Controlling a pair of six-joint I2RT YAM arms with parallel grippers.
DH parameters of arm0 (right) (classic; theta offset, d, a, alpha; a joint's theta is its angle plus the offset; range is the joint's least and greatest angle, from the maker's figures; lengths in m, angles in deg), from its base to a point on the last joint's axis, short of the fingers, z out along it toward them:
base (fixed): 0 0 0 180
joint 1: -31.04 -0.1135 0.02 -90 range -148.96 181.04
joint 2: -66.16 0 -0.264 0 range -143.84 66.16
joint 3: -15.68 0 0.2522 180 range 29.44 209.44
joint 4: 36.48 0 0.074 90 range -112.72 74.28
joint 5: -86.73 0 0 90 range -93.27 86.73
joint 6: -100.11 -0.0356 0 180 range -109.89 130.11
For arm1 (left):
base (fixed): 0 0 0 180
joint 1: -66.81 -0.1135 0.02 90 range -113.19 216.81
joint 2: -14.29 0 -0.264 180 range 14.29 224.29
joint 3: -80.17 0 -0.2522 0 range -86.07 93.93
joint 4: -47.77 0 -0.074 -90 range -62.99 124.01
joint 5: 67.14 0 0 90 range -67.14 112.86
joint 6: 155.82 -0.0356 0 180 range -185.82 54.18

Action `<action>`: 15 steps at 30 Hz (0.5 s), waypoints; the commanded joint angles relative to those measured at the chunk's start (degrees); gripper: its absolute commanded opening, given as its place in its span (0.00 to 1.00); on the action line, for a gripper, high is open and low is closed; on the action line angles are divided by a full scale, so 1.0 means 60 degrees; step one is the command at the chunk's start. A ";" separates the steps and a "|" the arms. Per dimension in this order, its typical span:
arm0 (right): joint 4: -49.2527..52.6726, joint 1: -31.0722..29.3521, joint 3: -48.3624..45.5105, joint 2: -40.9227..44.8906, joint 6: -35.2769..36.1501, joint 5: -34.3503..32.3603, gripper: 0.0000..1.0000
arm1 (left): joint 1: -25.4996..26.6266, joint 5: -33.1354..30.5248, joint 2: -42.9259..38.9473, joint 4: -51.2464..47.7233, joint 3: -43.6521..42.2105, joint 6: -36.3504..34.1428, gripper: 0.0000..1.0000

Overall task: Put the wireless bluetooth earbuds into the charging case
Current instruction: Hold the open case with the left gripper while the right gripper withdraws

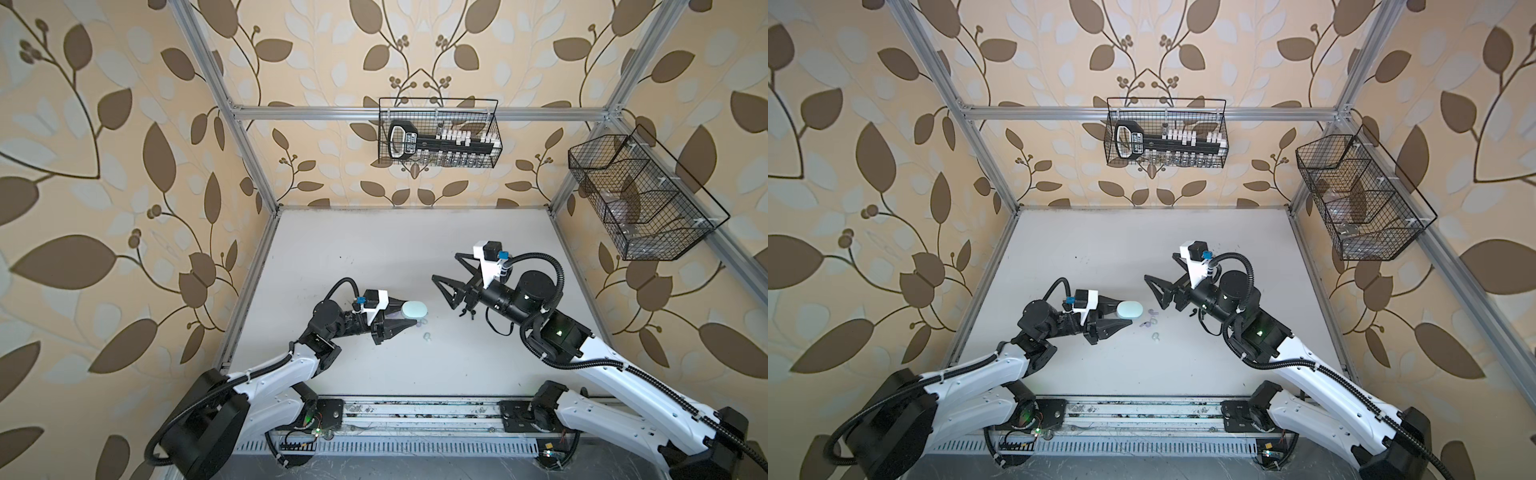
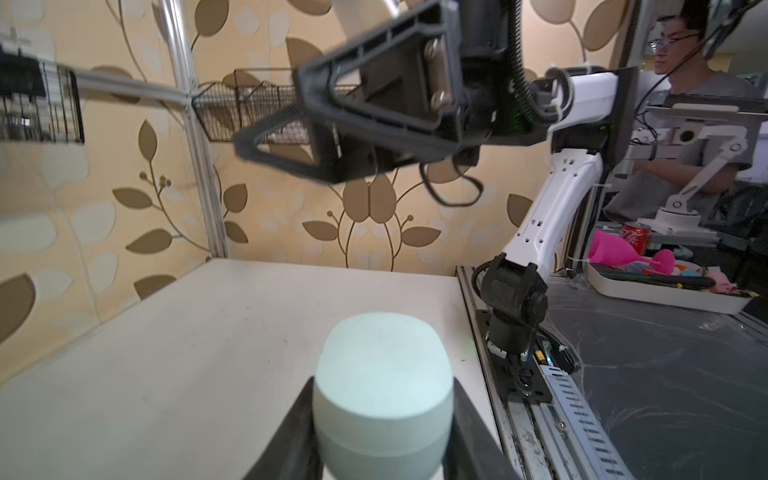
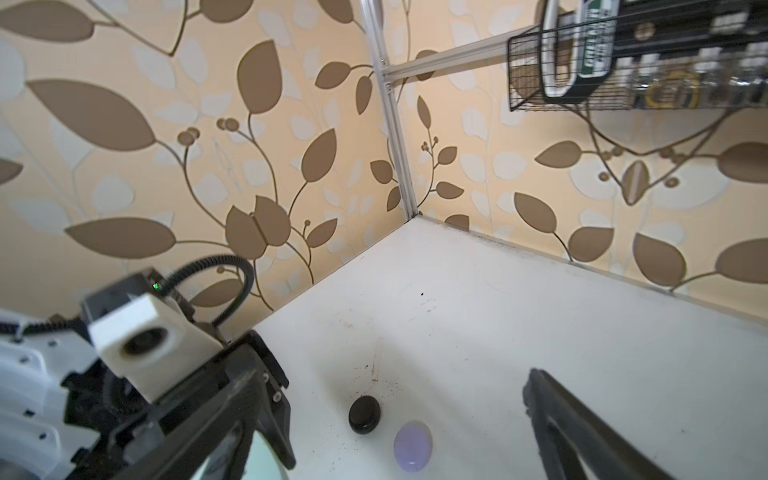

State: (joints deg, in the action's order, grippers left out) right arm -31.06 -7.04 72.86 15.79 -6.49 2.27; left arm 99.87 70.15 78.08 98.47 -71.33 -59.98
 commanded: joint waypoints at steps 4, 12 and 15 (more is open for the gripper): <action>-0.0899 0.1274 -0.1014 0.0124 -0.1460 0.2756 1.00 | 0.0085 -0.0610 0.0549 0.2839 -0.0380 0.1272 0.00; -0.2684 -0.0313 -0.2693 0.0135 0.0335 0.3155 0.93 | 0.0153 -0.0061 0.0765 0.2843 -0.0363 0.1315 0.00; -0.2609 -0.1053 -0.2508 -0.0071 0.0888 0.3132 0.87 | 0.0261 0.0146 0.0638 0.2839 -0.0348 0.1327 0.00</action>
State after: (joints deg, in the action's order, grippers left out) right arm -42.09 -10.76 56.97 15.82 -6.03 18.86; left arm 100.64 68.18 82.45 110.25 -73.98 -53.05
